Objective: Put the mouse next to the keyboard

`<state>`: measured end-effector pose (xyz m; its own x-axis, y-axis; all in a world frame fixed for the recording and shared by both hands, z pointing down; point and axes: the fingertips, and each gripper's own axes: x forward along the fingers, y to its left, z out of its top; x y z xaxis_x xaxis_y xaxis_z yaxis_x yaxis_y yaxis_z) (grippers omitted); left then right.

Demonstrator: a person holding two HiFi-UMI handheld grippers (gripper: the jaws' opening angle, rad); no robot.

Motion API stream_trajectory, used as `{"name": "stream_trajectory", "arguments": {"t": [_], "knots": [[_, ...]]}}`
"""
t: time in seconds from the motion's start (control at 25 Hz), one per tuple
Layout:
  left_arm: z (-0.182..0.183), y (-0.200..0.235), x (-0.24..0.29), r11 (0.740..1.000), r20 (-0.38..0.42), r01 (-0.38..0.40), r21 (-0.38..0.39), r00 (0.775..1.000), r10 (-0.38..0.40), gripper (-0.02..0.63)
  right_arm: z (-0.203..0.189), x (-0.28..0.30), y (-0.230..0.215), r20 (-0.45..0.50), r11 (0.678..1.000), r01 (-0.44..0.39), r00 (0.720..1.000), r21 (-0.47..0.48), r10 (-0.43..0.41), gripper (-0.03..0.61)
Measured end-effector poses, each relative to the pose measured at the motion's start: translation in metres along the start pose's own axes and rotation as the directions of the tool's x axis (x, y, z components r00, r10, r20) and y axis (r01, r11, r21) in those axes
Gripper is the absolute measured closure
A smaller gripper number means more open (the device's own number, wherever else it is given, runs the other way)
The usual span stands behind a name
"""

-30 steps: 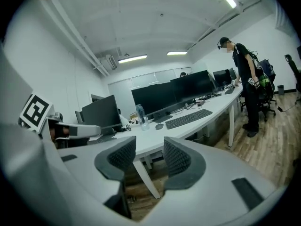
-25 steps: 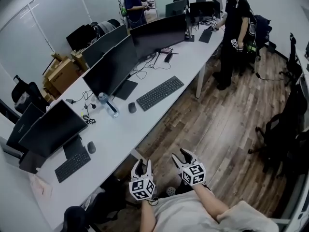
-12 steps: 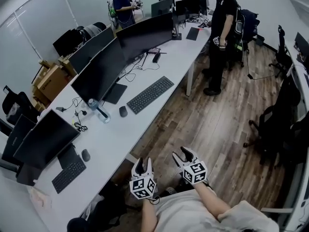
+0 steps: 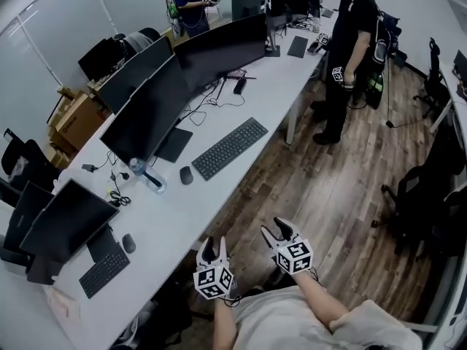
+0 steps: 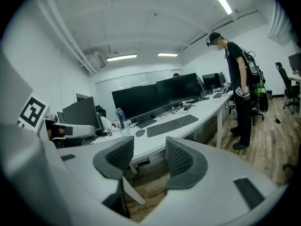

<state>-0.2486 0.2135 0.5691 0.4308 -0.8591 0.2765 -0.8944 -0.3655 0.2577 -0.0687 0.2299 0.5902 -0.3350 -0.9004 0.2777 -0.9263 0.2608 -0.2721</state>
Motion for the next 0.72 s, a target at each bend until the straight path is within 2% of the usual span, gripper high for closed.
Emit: {"name": "stream_trajectory", "arguments": {"t": [0.16, 0.32, 0.56, 0.72], "knots": [[0.010, 0.000, 0.036, 1.000, -0.018, -0.011, 0.009, 1.000, 0.011, 0.451, 0.018, 0.034, -0.026, -0.012, 1.000, -0.013, 1.000, 0.002, 0.013, 0.364], [0.036, 0.002, 0.073, 0.999, 0.002, -0.033, 0.019, 0.999, 0.033, 0.451, 0.043, 0.067, -0.048, -0.013, 0.999, -0.039, 0.999, -0.004, 0.038, 0.364], [0.061, -0.011, 0.136, 0.998, 0.022, -0.048, 0.030, 0.999, 0.047, 0.451, 0.074, 0.111, -0.083, -0.039, 0.988, -0.106, 0.994, -0.116, 0.102, 0.367], [0.070, -0.028, 0.174, 0.998, 0.022, -0.046, 0.034, 0.999, 0.045, 0.453, 0.095, 0.129, -0.120, -0.037, 0.988, -0.101, 0.995, -0.118, 0.097, 0.367]]}}
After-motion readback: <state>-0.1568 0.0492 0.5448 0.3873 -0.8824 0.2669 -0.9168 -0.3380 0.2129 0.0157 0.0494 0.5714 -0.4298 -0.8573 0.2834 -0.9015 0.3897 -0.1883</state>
